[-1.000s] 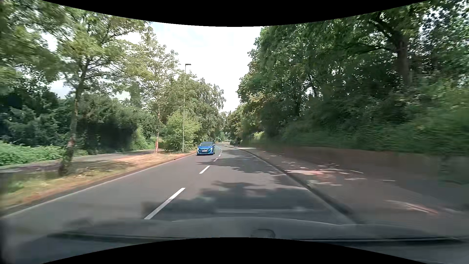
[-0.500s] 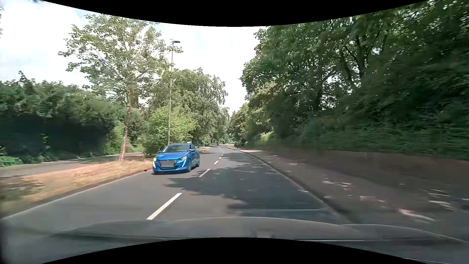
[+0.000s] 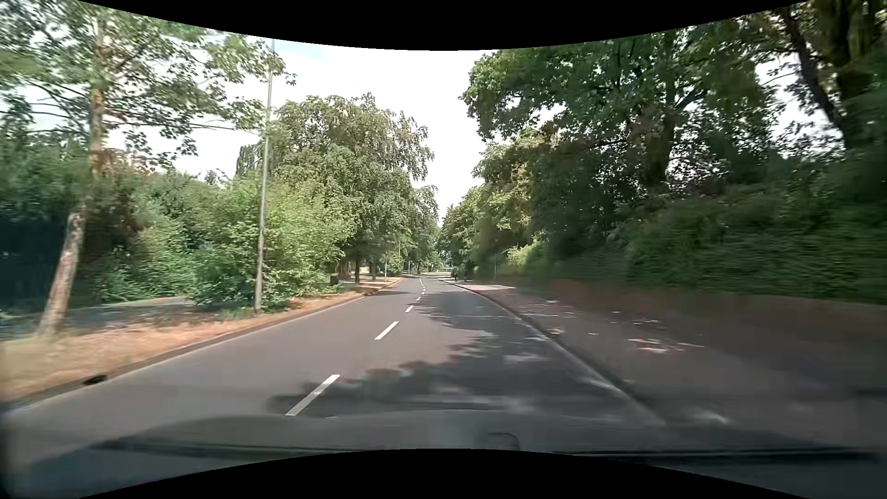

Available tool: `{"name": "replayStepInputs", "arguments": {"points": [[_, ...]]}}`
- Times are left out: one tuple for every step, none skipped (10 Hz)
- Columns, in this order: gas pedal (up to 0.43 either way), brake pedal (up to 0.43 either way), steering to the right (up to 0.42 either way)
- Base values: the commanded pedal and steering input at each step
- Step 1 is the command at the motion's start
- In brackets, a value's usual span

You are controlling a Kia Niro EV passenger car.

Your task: Follow the waypoints while adhering to traffic rules and regulations

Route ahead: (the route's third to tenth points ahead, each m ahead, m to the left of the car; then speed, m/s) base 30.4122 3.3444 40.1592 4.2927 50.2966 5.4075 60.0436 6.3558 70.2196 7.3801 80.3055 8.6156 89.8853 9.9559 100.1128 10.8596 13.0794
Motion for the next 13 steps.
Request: {"name": "replayStepInputs", "arguments": {"points": [[0.157, 0.018, -0.014], [0.157, 0.018, -0.014], [0.157, 0.018, -0.014], [0.150, 0.018, -0.012], [0.150, 0.018, -0.008], [0.150, 0.018, -0.009], [0.150, 0.018, -0.010], [0.150, 0.018, -0.011], [0.150, 0.018, -0.011], [0.150, 0.018, -0.011], [0.150, 0.018, -0.011], [0.138, 0.018, -0.011], [0.138, 0.018, -0.011]]}}
